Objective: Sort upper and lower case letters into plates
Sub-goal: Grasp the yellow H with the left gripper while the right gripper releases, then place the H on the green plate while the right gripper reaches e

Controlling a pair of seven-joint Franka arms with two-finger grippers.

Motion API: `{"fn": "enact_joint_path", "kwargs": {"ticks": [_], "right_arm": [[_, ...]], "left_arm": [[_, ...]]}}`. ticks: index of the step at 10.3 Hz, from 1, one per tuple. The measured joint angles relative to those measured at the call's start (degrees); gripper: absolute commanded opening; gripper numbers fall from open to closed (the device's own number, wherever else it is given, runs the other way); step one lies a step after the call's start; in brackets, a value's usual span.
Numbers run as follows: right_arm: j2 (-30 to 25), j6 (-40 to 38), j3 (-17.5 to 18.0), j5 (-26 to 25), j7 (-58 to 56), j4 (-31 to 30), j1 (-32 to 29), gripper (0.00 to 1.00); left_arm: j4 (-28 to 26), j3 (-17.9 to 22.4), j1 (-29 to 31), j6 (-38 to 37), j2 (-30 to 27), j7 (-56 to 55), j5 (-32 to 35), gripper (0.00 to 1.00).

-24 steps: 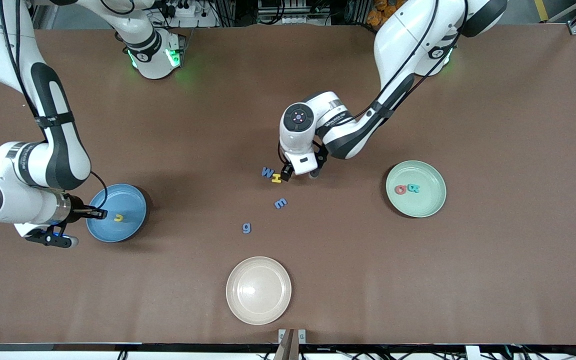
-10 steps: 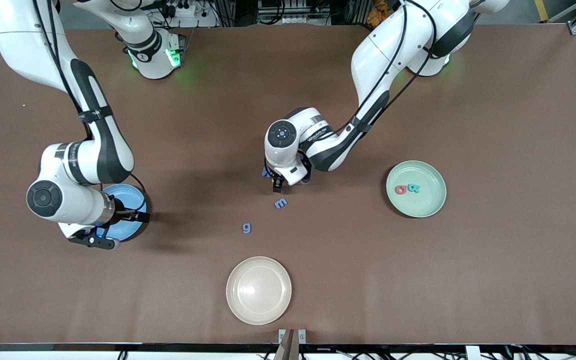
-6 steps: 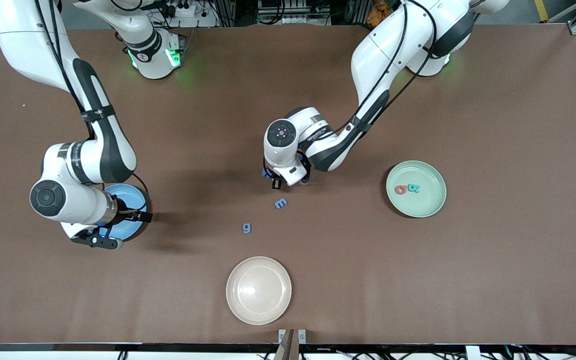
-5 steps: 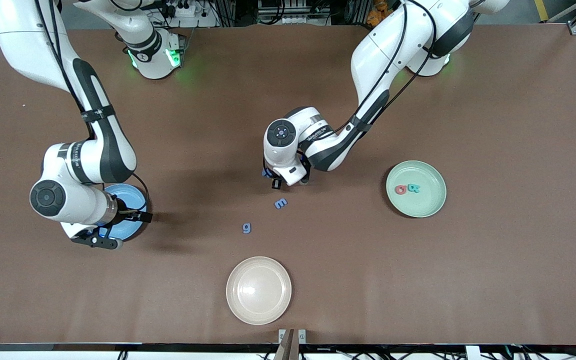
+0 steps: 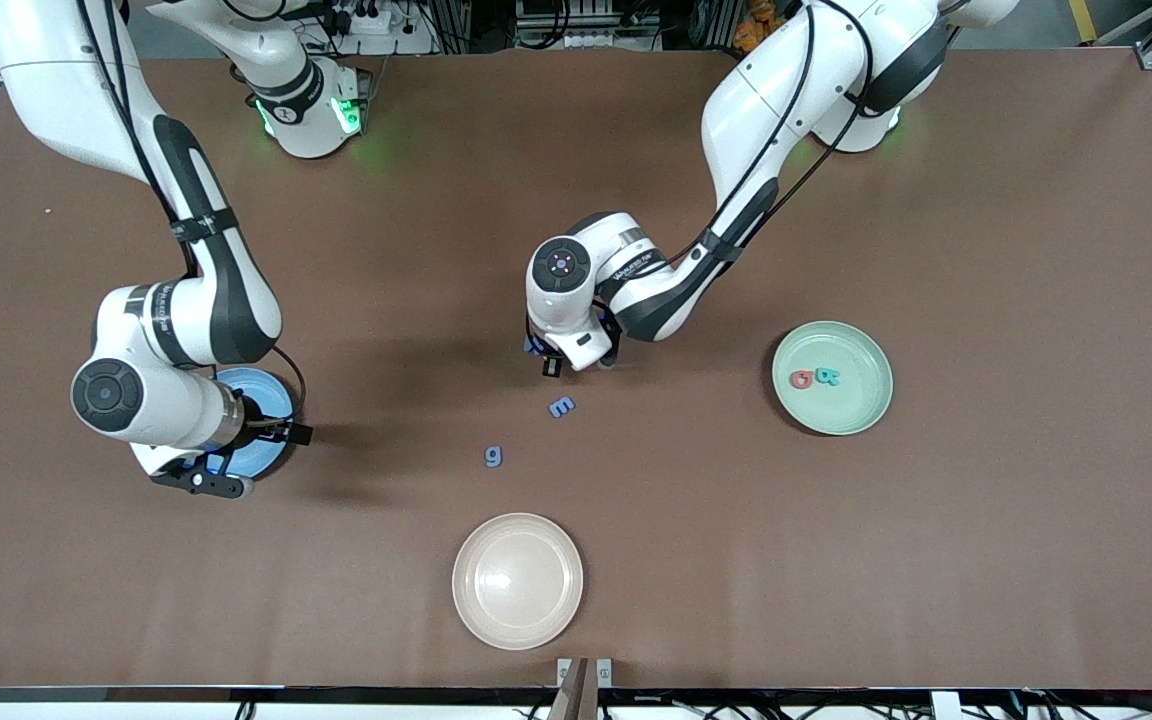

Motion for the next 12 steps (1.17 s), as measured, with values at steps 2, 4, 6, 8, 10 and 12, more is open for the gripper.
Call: {"fn": "enact_joint_path", "kwargs": {"ticks": [2,4,6,8,10,12], "right_arm": [[0.00,0.00,0.03,0.00,1.22,0.01,0.20,1.00],[0.00,0.04,0.05,0.00,2.36,0.01,0.96,1.00],[0.00,0.06,0.04,0.00,2.53,0.01,1.12,1.00],[0.01,0.27,0.05,0.01,3.54,0.02,1.15,1.00],[0.10,0.72,0.10,0.01,6.14,0.02,1.96,1.00],[0.27,1.22,0.11,0.01,8.66,0.03,3.09,1.00]], "left_arm": [[0.00,0.00,0.00,0.00,0.00,0.09,0.00,0.26],[0.02,0.00,0.01,-0.02,0.00,0.09,-0.08,0.26],[0.08,0.05,0.19,-0.08,0.01,1.06,-1.09,0.26],[0.20,0.07,0.43,-0.46,0.01,2.81,-2.07,0.26],[0.48,0.03,0.90,-1.70,0.01,3.91,-2.10,0.26],[1.12,-0.19,2.17,-4.83,-0.09,8.01,-2.74,0.26]]}}
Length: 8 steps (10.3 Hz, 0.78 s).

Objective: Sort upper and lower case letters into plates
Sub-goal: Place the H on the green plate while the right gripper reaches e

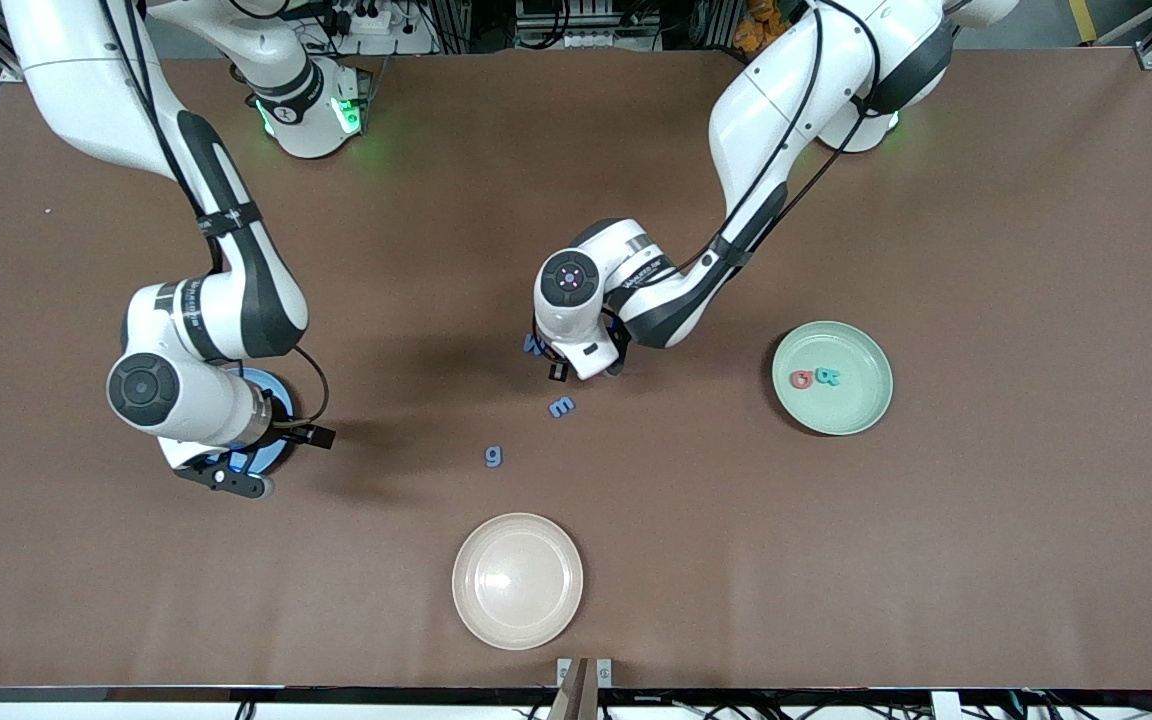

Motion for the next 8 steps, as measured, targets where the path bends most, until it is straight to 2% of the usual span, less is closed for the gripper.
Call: {"fn": "enact_joint_path", "kwargs": {"ticks": [5,8], "right_arm": [[0.67,0.43,0.12,0.47,8.54,1.32,3.11,1.00],[2.69,1.37,0.26,5.24,17.21,3.12,9.01,1.00]], "left_arm": [[0.44,-0.95,6.71,-10.85,-4.12,17.06,-2.97,0.25],[0.31,-1.99,14.34,-23.08,-7.52,37.85,-3.03,0.25]]}}
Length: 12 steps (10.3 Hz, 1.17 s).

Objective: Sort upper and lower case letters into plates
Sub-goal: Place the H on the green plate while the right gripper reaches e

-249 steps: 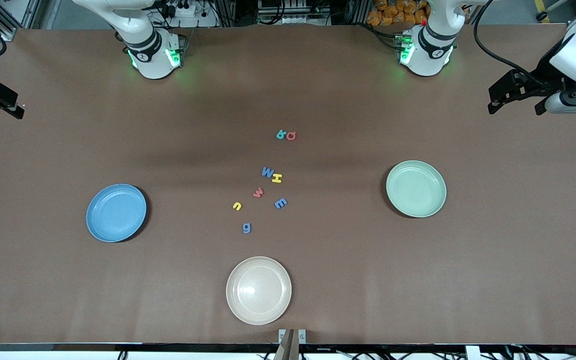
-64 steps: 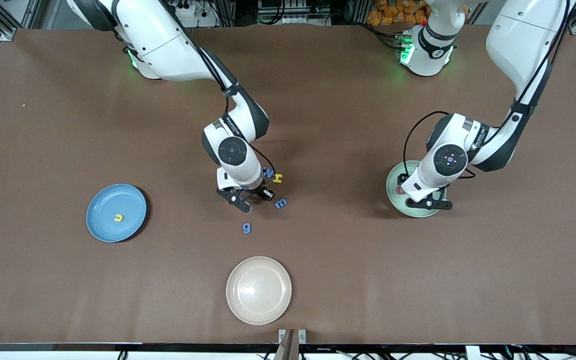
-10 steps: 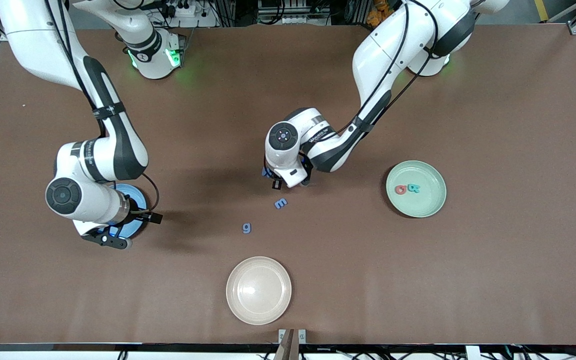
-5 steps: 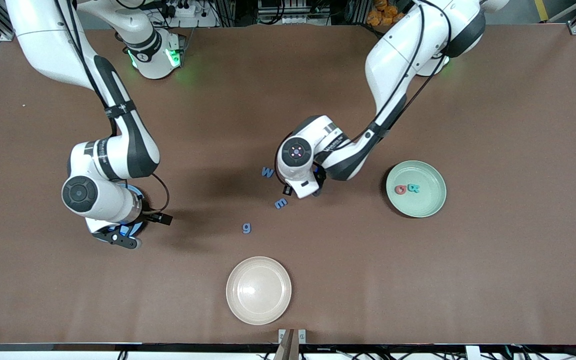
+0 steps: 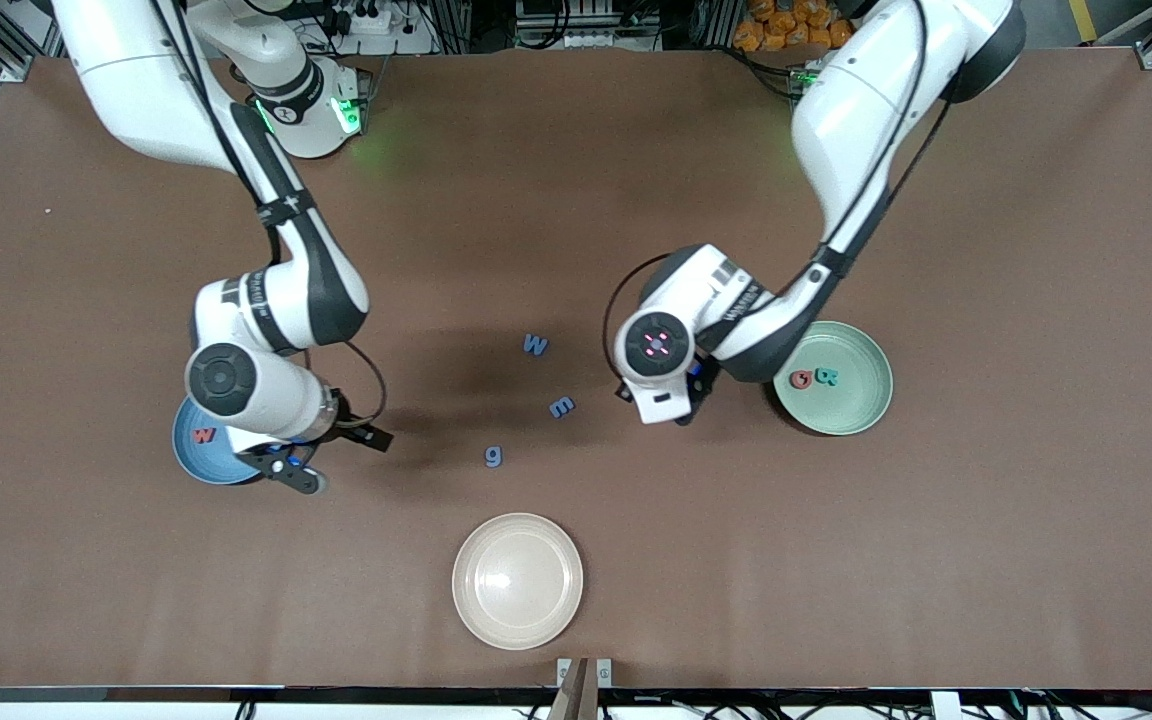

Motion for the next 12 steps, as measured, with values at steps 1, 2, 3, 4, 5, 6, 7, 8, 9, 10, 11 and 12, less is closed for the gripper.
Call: {"fn": "enact_joint_path", "kwargs": {"ticks": [1,2,3,4,5,6,7,8,9,10,11,12], "right_arm": [[1.17,1.72,0.02,0.95,3.54,0.79,2.38,1.00],[2.52,3.90,0.04,1.21,7.28,1.61,4.82,1.00],[3.81,5.57,0.06,1.24,10.39,2.42,6.96,1.00],[5.09,6.34,0.08,1.28,13.47,3.47,8.91,1.00],[6.52,6.66,0.07,1.29,17.21,4.95,10.86,1.00],[8.20,6.83,0.06,1.29,21.00,6.92,12.80,1.00],[9.84,7.14,0.04,1.29,24.06,8.79,14.33,1.00],[11.26,8.04,0.07,1.30,26.46,9.96,15.40,1.00],[12.62,9.82,0.10,1.30,29.06,10.45,16.59,1.00],[14.10,11.79,0.10,1.30,32.23,10.64,18.26,1.00],[15.24,12.77,0.06,1.30,35.20,10.88,19.61,1.00],[15.74,13.02,0.02,1.30,38.12,11.06,20.29,1.00]], "left_arm": [[-0.35,-0.09,2.81,-3.08,-1.31,7.24,-0.01,0.25],[-1.49,-0.19,5.65,-5.00,-3.06,14.62,-0.02,0.26],[-3.63,-0.28,8.23,-5.77,-5.09,20.81,-0.03,0.26],[-6.23,-0.31,10.21,-6.00,-6.94,25.61,-0.02,0.26],[-9.07,-0.32,11.33,-6.00,-8.49,29.57,0.17,0.26],[-11.88,-0.32,11.71,-5.86,-9.85,32.53,1.10,0.26],[-14.86,-0.33,11.91,-4.85,-11.24,34.25,2.35,0.26],[-18.08,-0.32,12.58,-2.24,-12.62,36.65,2.92,0.26],[-21.77,-0.29,13.90,1.25,-14.17,40.39,3.14,0.26],[-25.40,-0.24,16.03,4.31,-15.61,44.85,3.30,0.26],[-28.11,-0.21,18.19,6.24,-16.57,49.13,4.32,0.30],[-29.83,-0.21,19.49,7.45,-17.10,51.72,5.91,0.31]]}}
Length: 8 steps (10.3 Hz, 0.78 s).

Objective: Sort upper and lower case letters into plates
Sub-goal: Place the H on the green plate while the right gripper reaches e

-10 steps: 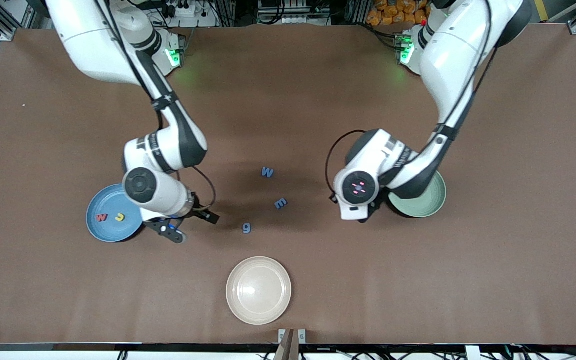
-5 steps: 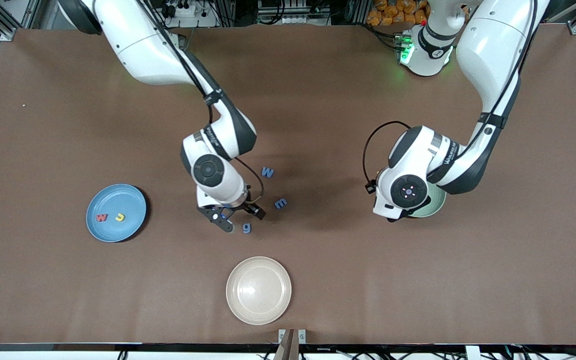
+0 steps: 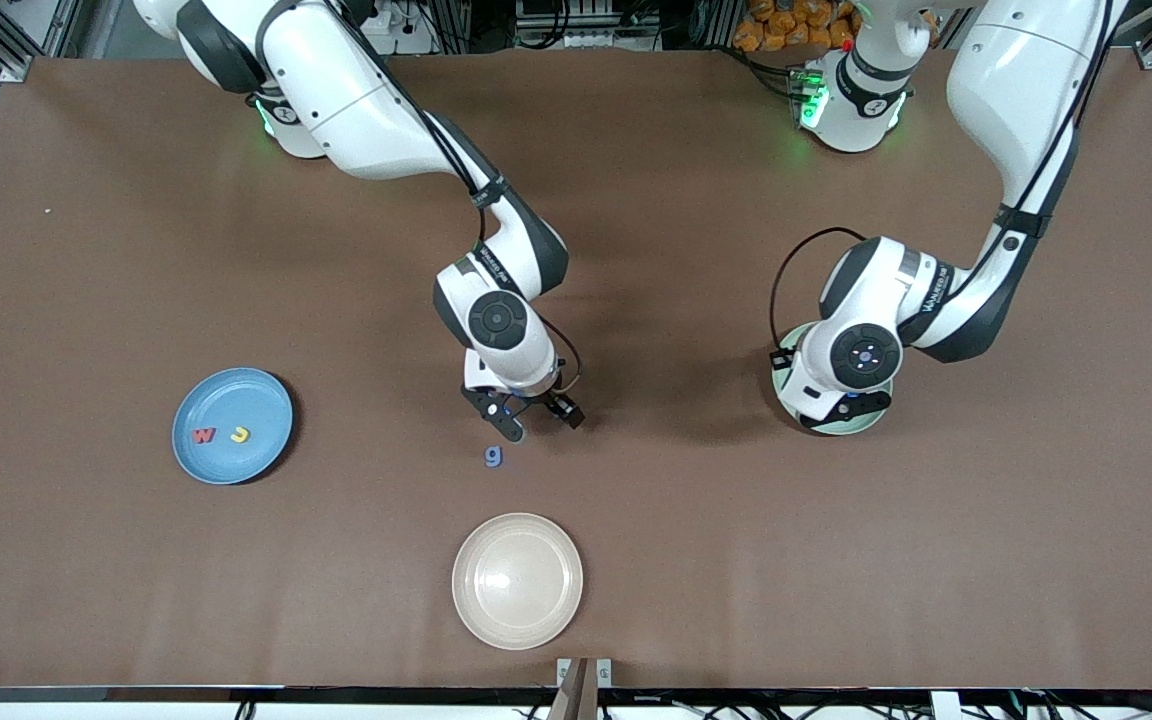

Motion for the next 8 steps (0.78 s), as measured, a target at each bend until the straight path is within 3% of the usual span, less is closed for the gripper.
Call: {"fn": "enact_joint_path", "kwargs": {"ticks": [1,2,6,8], "right_arm": [[0.02,-0.03,-0.02,0.00,2.35,0.13,0.19,1.00],[0.03,-0.17,-0.03,0.00,3.31,0.40,0.25,1.00],[0.03,-0.26,-0.33,-0.02,5.23,0.66,0.50,1.00],[0.03,-0.37,-0.47,-0.34,5.55,0.66,0.51,1.00]], "left_arm": [[-1.08,-0.01,0.32,1.04,-0.26,0.75,0.69,0.69],[-1.95,-0.18,0.23,2.15,-0.37,0.88,0.85,1.00],[-3.94,-1.10,0.32,5.68,-0.69,0.82,0.92,1.00],[-3.84,-4.95,0.25,6.07,-0.94,-5.13,0.92,1.00]]}}
